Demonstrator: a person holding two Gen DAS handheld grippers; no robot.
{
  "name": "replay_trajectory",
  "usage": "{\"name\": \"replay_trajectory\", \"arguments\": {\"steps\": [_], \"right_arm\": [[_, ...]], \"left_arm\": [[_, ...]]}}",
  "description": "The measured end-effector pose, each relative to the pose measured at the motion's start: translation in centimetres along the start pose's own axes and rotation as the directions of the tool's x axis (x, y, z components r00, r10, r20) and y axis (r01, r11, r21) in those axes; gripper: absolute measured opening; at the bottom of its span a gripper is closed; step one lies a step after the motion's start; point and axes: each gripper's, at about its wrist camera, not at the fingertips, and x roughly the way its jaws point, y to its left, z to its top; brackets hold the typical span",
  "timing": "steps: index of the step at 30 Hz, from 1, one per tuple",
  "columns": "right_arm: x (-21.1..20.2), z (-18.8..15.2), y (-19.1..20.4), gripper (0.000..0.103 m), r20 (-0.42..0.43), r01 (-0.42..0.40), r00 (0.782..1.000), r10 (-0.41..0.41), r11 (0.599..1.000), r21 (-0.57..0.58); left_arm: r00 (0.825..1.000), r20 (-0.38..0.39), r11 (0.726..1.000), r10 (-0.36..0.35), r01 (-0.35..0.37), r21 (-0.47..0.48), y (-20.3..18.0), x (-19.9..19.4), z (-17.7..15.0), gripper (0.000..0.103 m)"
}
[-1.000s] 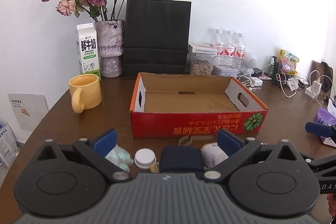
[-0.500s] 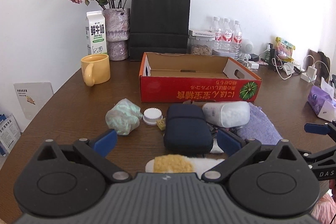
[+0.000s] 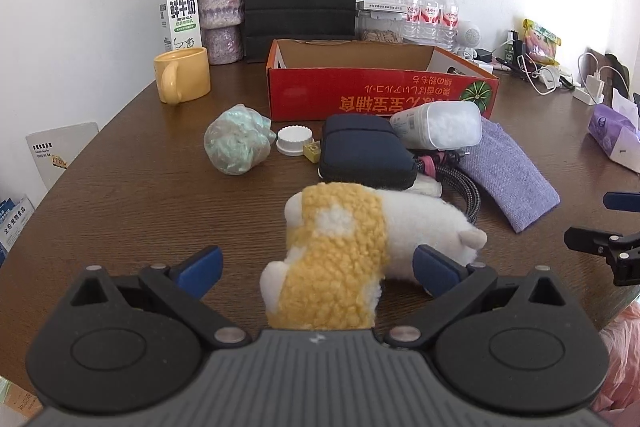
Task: Organize objects
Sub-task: 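Move the left gripper to the plush sheep and close on it, then grasp the purple cloth pouch with the right gripper while the left holds the sheep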
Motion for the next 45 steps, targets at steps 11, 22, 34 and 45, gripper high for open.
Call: {"name": "replay_trajectory", "arguments": {"steps": [11,22,34,45], "right_arm": [[0.3,-0.2,0.2,0.103,-0.015,-0.002,1.000,0.002,1.000,-0.004],[0.7,-0.1,0.2,0.103,-0.023,-0.002,1.000,0.001,1.000,-0.006],[2.8,1.4,0.6,0.103,-0.029,-0.012,1.000,0.011,0.999,-0.040],[7.2,3.7,1.4,0.103,-0.056,-0.010,0.998,0.006,0.997,-0.077]], "left_arm": [[0.999,0.016,0.999,-0.035,0.035,0.007,0.2,0.4,-0.7,0.094],[0.998,0.066,1.000,-0.021,0.021,-0.010,0.5,-1.1,-1.3,0.049],[0.984,0.172,0.983,0.047,-0.015,-0.184,3.3,-4.2,-1.3,0.049],[0.983,0.172,0.979,0.059,-0.023,-0.202,3.7,-3.6,-1.1,0.049]]}}
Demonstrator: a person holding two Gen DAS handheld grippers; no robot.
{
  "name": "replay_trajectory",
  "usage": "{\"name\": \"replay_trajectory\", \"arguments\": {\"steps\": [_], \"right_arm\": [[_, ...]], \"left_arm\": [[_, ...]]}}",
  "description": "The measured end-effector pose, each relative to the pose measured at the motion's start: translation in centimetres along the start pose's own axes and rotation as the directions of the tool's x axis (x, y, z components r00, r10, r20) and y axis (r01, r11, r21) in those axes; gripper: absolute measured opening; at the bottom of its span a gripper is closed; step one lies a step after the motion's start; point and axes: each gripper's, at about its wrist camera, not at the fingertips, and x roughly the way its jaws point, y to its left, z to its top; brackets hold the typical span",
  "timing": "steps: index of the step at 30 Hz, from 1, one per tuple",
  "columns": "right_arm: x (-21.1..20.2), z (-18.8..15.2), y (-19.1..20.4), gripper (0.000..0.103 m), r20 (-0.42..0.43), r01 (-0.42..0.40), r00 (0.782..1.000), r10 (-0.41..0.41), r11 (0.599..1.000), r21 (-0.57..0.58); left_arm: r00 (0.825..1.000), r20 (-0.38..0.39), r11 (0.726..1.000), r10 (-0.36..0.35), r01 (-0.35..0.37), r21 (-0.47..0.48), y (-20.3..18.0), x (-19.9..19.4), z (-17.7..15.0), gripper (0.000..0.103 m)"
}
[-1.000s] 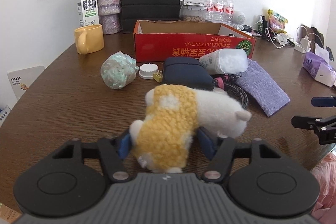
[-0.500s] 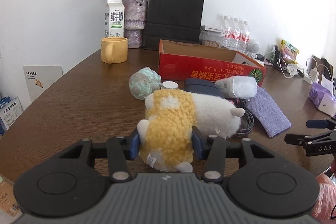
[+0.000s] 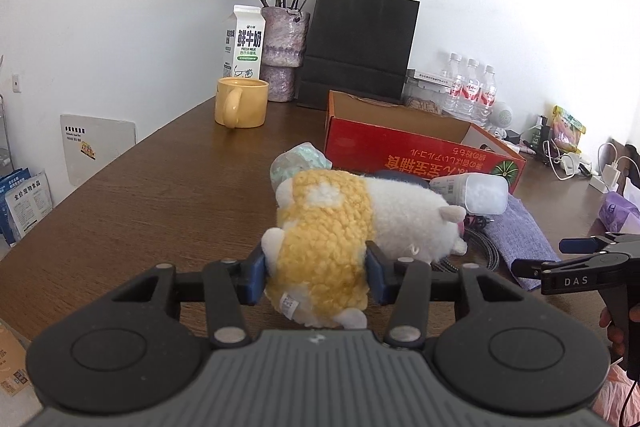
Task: Organize objects
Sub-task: 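Grasp the purple cloth pouch with the right gripper while the left holds the sheep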
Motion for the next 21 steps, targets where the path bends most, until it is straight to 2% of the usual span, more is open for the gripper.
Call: {"name": "replay_trajectory", "arguments": {"steps": [3,5,8,10,12,16,21], "right_arm": [[0.6,0.5,0.3,0.102,0.003,-0.003,1.000,0.003,1.000,-0.008],[0.8,0.6,0.6,0.093,0.002,-0.010,1.000,0.010,1.000,-0.018],[0.7,0.6,0.8,0.074,0.005,-0.022,1.000,0.022,0.999,-0.023],[0.3,0.5,0.9,0.049,0.014,-0.016,1.000,0.016,0.999,-0.030],[-0.1,0.3,1.0,0.045,0.018,-0.010,1.000,0.011,0.999,-0.034],[-1.1,-0.1,0.8,0.025,0.036,-0.016,0.999,0.017,0.999,-0.030],[-2.8,-0.4,0.1,0.014,0.072,-0.018,0.997,0.020,1.000,-0.020]], "left_arm": [[1.000,0.005,1.000,-0.001,0.001,-0.001,0.0,0.1,0.1,0.049],[1.000,0.003,1.000,-0.001,0.001,-0.001,0.0,0.4,0.2,0.049],[1.000,0.003,1.000,-0.004,0.004,0.001,-0.1,0.6,0.2,0.049],[1.000,0.004,1.000,-0.005,0.005,0.002,-0.2,0.7,0.3,0.049],[1.000,0.003,1.000,-0.008,0.008,0.003,-0.3,0.7,0.3,0.049],[1.000,0.005,1.000,-0.010,0.010,0.004,-0.3,0.7,0.4,0.049],[1.000,0.017,1.000,-0.009,0.009,0.007,-0.4,0.6,0.7,0.049]]}}
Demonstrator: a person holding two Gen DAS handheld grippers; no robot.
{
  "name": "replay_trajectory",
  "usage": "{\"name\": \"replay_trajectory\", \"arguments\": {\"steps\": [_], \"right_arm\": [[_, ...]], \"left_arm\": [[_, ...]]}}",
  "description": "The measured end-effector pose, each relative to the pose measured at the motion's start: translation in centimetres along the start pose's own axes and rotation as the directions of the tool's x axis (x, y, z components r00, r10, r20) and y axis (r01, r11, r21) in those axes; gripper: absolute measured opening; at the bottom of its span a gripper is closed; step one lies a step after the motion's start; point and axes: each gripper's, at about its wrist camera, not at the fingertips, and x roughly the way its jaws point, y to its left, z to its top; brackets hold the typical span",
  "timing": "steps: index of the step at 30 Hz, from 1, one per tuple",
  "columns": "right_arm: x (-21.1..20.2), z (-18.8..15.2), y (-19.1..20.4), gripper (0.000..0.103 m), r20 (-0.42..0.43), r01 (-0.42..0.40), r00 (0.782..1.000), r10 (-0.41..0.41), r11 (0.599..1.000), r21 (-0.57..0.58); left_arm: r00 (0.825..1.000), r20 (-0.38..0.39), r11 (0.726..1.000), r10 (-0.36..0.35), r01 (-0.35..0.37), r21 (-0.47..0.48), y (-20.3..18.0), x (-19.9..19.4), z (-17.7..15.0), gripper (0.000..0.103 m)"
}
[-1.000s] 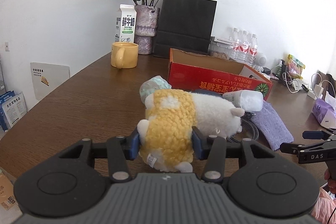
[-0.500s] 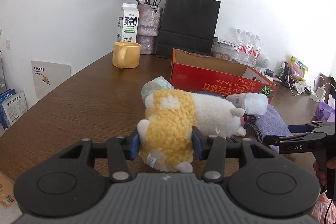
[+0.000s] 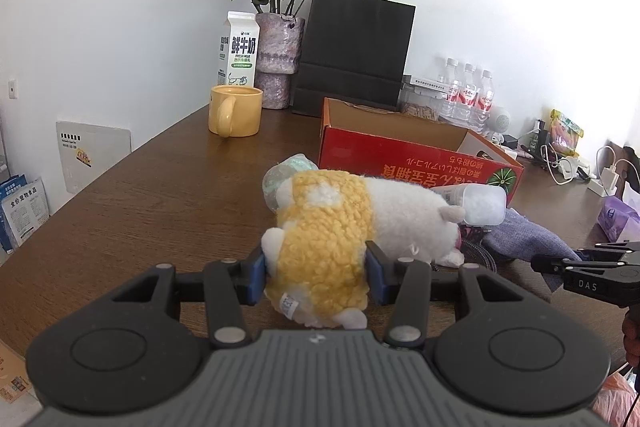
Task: Organize objects
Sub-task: 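Grasp the purple cloth pouch with the right gripper while the left holds the sheep, then lower the sheep and pouch into the box and open both grippers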
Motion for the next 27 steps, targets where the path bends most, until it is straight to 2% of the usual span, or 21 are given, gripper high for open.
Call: {"name": "replay_trajectory", "arguments": {"steps": [14,21,27], "right_arm": [[-2.9,2.6,-2.1,0.011,0.138,0.014,0.990,-0.020,0.999,0.045],[-1.8,5.5,-3.0,0.011,0.201,0.019,0.979,-0.030,0.998,0.060],[0.6,8.5,-3.7,0.011,0.239,0.000,0.971,-0.019,0.997,0.082]], "left_arm": [[0.997,0.068,0.999,-0.021,0.019,0.032,-1.6,0.7,3.0,0.049],[0.992,0.112,0.996,-0.059,0.052,0.069,-3.5,2.7,5.9,0.049],[0.991,0.114,0.994,-0.074,0.064,0.091,-5.1,5.8,8.6,0.049]]}}
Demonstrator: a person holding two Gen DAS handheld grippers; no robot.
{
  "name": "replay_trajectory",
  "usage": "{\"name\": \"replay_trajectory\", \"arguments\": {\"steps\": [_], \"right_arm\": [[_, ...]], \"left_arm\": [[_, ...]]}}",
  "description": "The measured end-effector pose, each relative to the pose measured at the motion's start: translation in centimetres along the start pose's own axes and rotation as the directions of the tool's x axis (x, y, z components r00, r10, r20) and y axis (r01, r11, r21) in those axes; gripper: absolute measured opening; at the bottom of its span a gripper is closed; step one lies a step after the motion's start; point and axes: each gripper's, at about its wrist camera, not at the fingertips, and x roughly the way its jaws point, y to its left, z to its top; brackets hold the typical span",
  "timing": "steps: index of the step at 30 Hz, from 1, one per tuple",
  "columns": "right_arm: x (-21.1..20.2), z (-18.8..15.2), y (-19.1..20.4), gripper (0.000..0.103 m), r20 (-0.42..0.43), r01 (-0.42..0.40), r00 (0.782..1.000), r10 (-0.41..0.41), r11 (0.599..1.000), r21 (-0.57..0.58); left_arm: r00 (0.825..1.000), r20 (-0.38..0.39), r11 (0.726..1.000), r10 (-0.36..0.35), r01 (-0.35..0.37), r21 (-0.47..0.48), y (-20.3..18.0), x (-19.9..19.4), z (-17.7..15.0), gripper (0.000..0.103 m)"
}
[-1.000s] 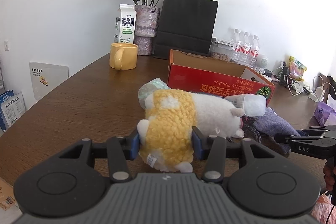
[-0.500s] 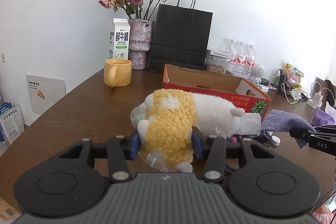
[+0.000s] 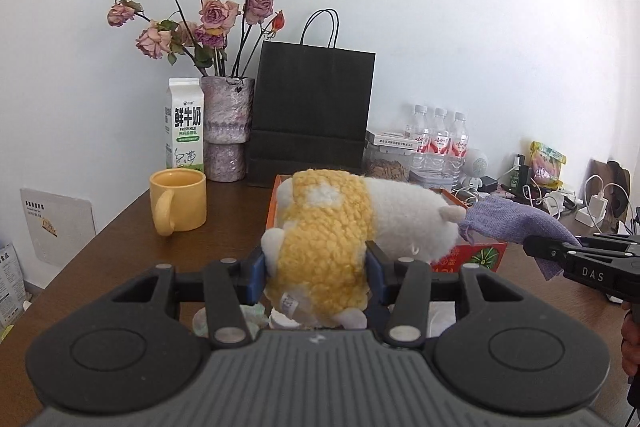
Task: Organize objects
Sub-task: 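Lower the sheep and pouch into the box and open both grippers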
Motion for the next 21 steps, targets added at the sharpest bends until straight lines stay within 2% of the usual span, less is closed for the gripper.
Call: {"name": "replay_trajectory", "arguments": {"steps": [11,21], "right_arm": [[8.8,4.0,-0.7,0.011,0.006,-0.022,1.000,0.022,0.999,0.041],[16.2,4.9,-2.0,0.011,-0.038,-0.042,0.998,0.045,0.995,0.091]], "left_arm": [[1.000,0.002,1.000,-0.015,0.015,-0.015,-1.7,8.1,4.1,0.049],[0.998,-0.044,0.999,0.036,-0.037,-0.028,-2.6,16.3,5.6,0.049]]}}
